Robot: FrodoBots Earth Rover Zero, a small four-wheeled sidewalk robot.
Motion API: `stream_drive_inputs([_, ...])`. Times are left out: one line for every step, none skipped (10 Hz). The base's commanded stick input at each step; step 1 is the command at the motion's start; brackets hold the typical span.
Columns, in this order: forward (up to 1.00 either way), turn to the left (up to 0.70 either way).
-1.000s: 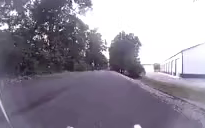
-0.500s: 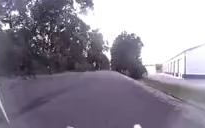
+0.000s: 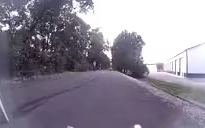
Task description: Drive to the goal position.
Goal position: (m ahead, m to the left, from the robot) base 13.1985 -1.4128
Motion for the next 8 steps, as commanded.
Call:
stream_drive_inputs([0.7,0.0])
stream_drive_inputs([0.7,0.0])
stream_drive_inputs([0.7,0.0])
stream_drive_inputs([0.7,0.0])
stream_drive_inputs([0.7,0.0])
stream_drive_inputs([0.7,0.0])
stream_drive_inputs([0.7,0.0])
stream_drive_inputs([0.7,0.0])
